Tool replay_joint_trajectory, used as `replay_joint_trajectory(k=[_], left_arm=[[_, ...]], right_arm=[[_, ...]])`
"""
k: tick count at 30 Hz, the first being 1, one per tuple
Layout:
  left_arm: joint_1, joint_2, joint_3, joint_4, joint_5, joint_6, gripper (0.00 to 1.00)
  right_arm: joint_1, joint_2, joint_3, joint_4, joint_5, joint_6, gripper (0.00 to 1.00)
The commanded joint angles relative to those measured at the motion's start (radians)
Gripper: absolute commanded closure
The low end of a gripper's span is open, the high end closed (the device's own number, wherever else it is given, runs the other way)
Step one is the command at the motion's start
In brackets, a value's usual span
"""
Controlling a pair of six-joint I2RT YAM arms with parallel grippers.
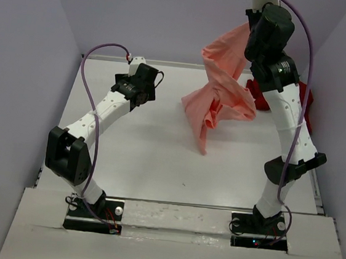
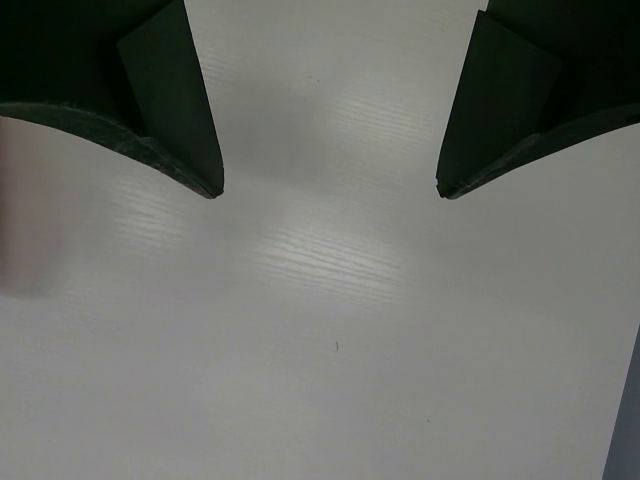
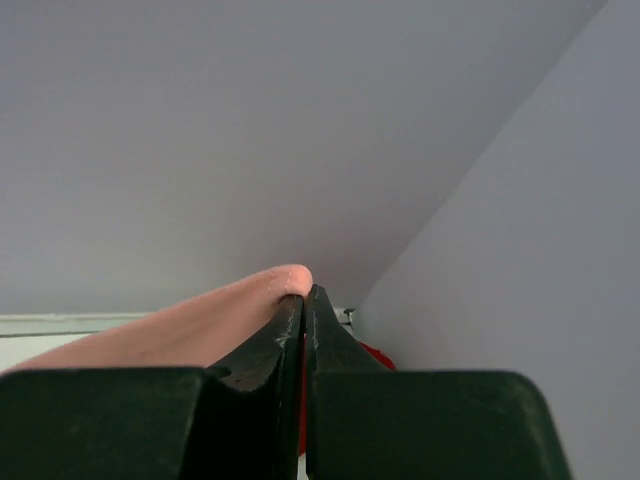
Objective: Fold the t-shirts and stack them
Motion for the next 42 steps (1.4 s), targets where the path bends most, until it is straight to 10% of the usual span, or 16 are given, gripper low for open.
replay_joint_trajectory(k=[1,8,21,34,42], left_arm=[[-0.006,-0.04,-0.024,0.028,0.0,-0.013,0.01],[-0.006,-0.032,-0.008,0.013,-0.02,-0.017,0.01],[-0.016,-0.031,-0.012,0.034,0.009,0.006,0.01],[-0.043,-0.021,-0.001,0.037,0.005,0.007,0.01],[-0.043,-0.04,-0.042,0.276,0.379,0.052,0.01]], right_arm=[[0.049,0.014,0.093,0.027,-0.035,0.05,1.0],[0.371,0.078,0.154,0.211,0.026,-0.158,1.0],[0.012,-0.129,-0.05,0.277,0.06,-0.171,1.0],[0.084,-0.035,-0.024,0.176,0.04,-0.091,1.0],[0.072,-0.106,-0.043,0.174,0.037,-0.087,1.0]])
